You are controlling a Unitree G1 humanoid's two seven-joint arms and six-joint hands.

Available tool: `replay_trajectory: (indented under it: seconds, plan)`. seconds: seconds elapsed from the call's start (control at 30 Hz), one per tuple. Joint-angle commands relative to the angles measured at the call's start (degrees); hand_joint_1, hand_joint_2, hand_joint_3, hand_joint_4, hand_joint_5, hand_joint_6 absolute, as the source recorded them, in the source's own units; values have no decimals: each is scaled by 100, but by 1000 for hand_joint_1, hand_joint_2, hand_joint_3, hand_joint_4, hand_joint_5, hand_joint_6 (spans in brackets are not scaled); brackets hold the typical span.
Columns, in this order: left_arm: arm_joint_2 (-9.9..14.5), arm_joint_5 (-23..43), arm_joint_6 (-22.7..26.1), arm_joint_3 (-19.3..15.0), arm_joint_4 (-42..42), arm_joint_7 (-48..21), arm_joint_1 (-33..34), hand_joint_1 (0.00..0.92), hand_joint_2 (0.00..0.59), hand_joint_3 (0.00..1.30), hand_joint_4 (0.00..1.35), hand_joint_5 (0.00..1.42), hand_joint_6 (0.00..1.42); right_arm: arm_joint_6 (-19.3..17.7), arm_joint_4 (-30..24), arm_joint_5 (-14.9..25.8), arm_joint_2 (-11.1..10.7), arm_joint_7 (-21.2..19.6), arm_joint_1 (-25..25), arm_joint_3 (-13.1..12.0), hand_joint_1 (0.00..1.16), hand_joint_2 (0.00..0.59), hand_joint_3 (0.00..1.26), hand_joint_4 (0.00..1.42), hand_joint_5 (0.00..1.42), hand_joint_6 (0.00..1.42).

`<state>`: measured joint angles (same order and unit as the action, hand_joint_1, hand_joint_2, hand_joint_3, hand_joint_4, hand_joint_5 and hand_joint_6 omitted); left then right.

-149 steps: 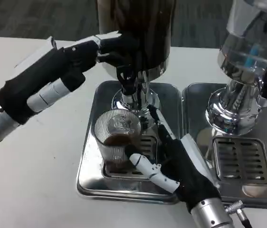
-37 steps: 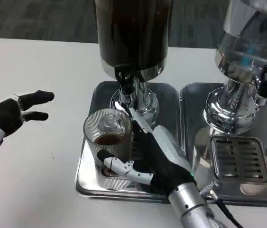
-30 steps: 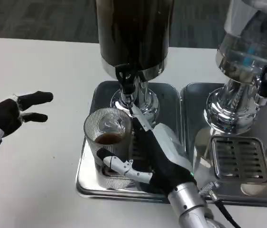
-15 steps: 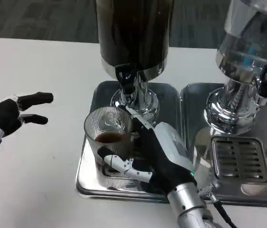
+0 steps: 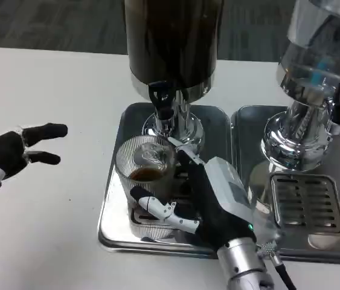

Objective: Grasp the cup under the faucet to collect the drink, then remove the cup.

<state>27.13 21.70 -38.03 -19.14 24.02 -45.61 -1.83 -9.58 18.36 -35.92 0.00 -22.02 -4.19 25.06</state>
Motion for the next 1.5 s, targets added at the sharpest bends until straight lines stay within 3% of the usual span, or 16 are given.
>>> replay_trajectory:
  seconds: [0.03, 1.5]
  plan:
    - [79, -90, -69, 14, -33, 15, -47, 0, 191, 388, 255, 179, 421, -131, -133, 22, 17, -241, 100, -51, 492, 217, 222, 305, 459, 677]
    - [56, -96, -18, 74, -1, 13, -43, 0, 193, 376, 256, 190, 437, -290, -356, 84, -77, -454, 465, -218, 534, 215, 335, 437, 604, 854]
